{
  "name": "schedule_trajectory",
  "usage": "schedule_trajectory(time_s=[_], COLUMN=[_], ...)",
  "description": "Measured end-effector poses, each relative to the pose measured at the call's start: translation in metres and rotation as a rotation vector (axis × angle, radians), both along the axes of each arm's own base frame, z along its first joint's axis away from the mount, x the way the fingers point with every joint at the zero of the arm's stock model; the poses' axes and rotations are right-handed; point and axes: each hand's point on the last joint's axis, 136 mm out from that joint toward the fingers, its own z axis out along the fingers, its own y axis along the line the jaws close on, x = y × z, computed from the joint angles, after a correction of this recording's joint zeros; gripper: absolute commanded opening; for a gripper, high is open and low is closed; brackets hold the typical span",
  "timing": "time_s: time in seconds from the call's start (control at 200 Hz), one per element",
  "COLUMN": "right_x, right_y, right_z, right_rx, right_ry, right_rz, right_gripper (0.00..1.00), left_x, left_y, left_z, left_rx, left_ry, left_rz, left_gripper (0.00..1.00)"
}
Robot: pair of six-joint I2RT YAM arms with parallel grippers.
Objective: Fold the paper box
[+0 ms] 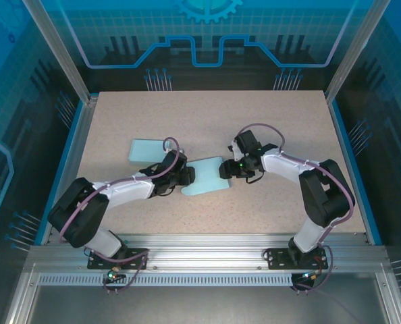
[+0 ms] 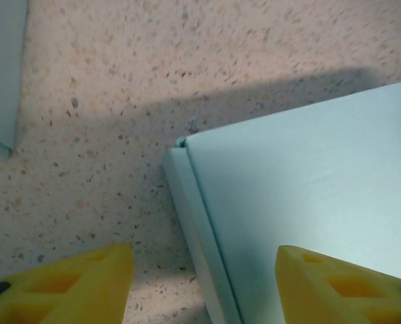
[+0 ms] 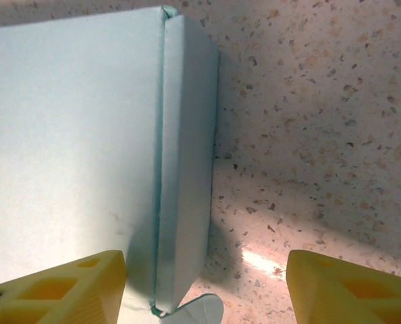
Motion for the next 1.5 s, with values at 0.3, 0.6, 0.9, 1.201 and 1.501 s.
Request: schedule_trajectory(time_s=[0.3,0.6,0.9,1.201,1.501], right_x=[-0.004,-0.009,-0.001,0.014,0.023], right_y=[-0.002,0.019,0.033,0.038,0.045], right_z=[0.001,-0.009,-0.01,0.001,0.012], right_rx=[0.165,0.342,0.437,0.521,0.607], right_ry=[0.044,0.1,0.11,0.071,0.06], right_rz=[-0.057,-0.075,-0.086,-0.087,-0.083], right_gripper=[0.69,0.7,0.72,0.68,0.43], left_x=[0.011,0.018,0.026,0.03,0.03], left_y=[0.007,0.002,0.004,0.007,0.009], left_z=[-0.006,-0.008,-0.008,-0.009,-0.008], left_rx=[-0.123,-0.327,-0.466,-0.527,-0.535], left_ry=[0.051,0.073,0.083,0.088,0.087], left_rz=[0.048,0.083,0.111,0.113,0.114], left_gripper=[0.36,0.19,0.08,0.06,0.2])
